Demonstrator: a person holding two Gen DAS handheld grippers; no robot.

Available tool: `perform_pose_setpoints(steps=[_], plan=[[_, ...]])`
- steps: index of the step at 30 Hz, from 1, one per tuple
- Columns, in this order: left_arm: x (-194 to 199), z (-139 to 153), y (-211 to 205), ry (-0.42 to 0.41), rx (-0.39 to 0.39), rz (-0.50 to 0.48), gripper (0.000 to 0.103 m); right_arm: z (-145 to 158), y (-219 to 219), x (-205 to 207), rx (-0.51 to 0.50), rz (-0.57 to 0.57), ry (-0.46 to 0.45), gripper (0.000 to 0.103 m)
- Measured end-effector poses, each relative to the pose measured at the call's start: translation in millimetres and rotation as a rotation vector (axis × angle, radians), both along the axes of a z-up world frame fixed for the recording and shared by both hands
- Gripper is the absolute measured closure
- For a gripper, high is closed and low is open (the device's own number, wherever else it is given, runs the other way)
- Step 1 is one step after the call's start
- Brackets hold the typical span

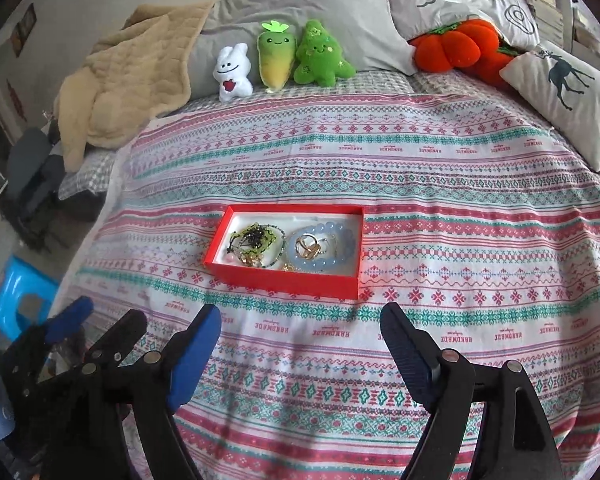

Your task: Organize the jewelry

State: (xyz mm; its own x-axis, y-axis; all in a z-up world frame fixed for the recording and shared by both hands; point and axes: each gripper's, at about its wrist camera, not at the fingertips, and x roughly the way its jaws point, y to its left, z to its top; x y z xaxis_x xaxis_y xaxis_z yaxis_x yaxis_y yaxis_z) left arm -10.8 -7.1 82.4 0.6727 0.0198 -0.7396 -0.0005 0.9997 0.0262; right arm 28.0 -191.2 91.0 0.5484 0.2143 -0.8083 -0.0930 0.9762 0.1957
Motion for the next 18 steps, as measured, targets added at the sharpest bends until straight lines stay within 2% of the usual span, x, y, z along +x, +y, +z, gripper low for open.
perform_pose_setpoints(steps=[4,6,9,12,18], plan=[[-26,11,3,-0.04,0.036,-0.005,0.022,1,4,-17,-0.019,0.038,0.026,0.018],[-38,19,7,-0.062,0.02,0.001,0.021,9,9,-28,-0.062,0.068,-0.017,0.012],[-49,27,12,-0.093,-0.003,0.001,0.01,19,16,-40,-0.118,0.096,-0.087,0.004],[-51,29,15,-0.134,-0.017,-0.003,0.005,22,22,-45,-0.139,0.116,-0.113,0.0],[-43,22,12,-0.1,0.01,0.003,0.004,19,22,-40,-0.156,0.109,-0.111,0.0]])
